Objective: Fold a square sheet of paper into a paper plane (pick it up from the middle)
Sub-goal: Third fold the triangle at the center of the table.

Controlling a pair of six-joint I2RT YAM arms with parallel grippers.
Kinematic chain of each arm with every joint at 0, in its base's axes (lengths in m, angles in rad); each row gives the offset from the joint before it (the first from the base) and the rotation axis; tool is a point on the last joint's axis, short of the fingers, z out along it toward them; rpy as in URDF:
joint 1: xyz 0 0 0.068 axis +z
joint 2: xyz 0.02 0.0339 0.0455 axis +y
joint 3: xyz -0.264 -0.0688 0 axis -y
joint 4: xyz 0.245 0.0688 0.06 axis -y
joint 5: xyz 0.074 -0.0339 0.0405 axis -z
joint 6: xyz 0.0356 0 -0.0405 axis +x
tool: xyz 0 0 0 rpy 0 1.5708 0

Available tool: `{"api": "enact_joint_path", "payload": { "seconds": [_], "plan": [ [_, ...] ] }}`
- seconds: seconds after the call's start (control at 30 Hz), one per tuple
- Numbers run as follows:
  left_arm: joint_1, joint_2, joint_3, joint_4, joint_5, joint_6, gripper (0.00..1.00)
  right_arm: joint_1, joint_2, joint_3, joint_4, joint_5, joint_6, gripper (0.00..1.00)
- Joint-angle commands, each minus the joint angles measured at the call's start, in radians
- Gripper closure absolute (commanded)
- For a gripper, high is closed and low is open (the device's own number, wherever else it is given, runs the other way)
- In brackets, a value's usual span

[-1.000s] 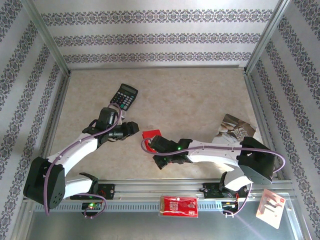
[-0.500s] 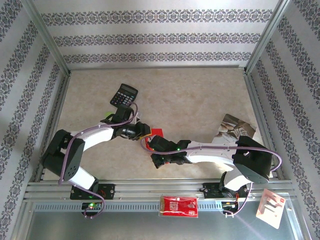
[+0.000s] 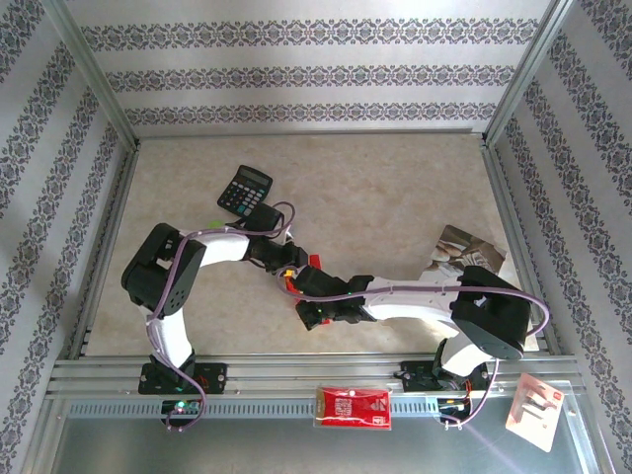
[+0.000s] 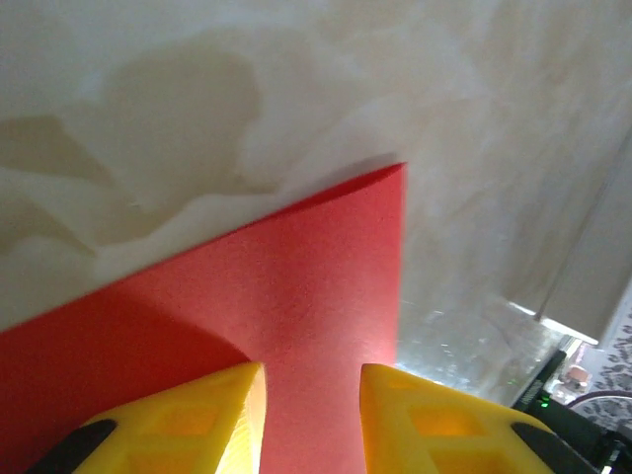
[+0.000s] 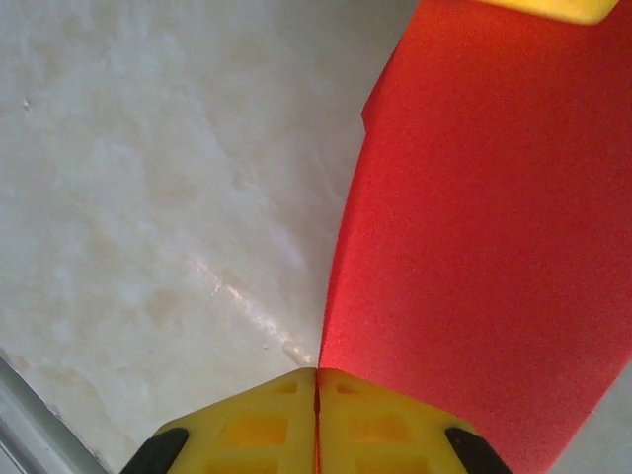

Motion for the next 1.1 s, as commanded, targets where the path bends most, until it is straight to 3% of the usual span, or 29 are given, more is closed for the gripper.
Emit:
{"api": "enact_joint_path", "payload": {
  "seconds": [0.0, 0.43, 1.07],
  "plan": [
    [-0.011, 0.019, 0.031, -0.079, -0.016, 0.075, 0.7, -0.025, -0.002, -0.011, 0.035, -0.041, -0.017, 0.89],
    [-0.011, 0.048, 0.024, -0.081, -0.025, 0.091, 0.71, -0.063, -0.048, -0.066, 0.079, -0.09, -0.03, 0.82],
    [-0.011, 0.065, 0.026, -0.081, -0.027, 0.096, 0.72, -0.158, -0.018, -0.065, 0.101, -0.172, -0.062, 0.88]
  ]
}}
